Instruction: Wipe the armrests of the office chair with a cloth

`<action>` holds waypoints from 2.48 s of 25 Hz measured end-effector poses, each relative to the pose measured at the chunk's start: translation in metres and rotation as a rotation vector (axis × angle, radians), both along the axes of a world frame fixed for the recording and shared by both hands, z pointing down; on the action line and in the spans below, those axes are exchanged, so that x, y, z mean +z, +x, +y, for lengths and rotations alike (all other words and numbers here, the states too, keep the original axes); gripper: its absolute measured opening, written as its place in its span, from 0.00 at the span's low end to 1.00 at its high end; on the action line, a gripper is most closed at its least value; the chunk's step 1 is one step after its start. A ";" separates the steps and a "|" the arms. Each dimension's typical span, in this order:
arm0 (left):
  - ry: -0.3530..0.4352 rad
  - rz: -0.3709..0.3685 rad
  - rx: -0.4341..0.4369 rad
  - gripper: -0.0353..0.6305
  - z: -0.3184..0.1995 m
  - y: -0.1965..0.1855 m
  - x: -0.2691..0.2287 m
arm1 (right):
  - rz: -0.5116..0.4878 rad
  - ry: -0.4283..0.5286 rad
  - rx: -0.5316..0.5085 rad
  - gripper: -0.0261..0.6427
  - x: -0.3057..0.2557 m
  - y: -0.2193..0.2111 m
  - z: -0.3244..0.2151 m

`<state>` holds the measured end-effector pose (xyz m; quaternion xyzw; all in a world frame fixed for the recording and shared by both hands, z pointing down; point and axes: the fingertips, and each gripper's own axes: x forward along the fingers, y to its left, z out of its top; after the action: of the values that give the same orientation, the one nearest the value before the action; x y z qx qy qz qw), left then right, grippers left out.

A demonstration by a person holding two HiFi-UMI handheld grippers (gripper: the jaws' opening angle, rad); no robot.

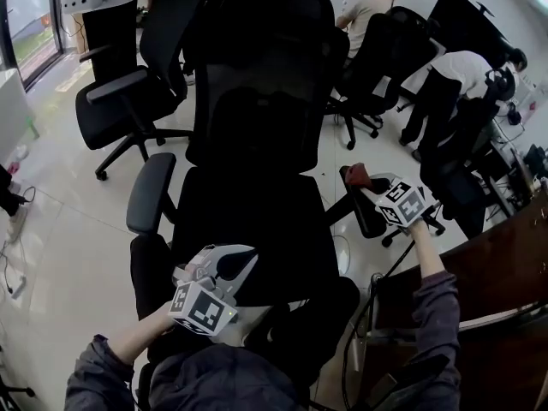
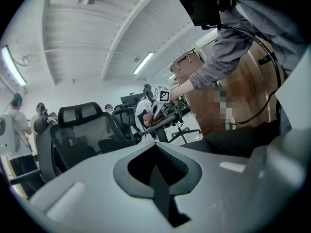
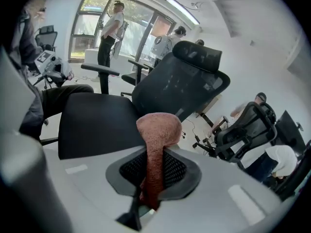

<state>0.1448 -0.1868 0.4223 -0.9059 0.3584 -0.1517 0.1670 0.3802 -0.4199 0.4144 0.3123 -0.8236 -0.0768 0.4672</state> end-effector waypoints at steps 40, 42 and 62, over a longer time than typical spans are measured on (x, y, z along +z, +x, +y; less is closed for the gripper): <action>-0.047 -0.096 0.030 0.08 0.007 -0.004 0.036 | 0.000 -0.052 0.095 0.11 0.016 -0.002 -0.085; -0.045 -0.099 0.037 0.08 0.009 -0.003 0.036 | -0.023 -0.046 0.093 0.11 0.014 -0.002 -0.077; -0.002 -0.095 0.170 0.08 0.042 0.039 0.037 | -0.072 0.016 -0.016 0.11 -0.025 0.039 0.123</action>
<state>0.1839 -0.1447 0.4594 -0.9250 0.2719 -0.1802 0.1950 0.4191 -0.2970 0.3891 0.3119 -0.8417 -0.0759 0.4341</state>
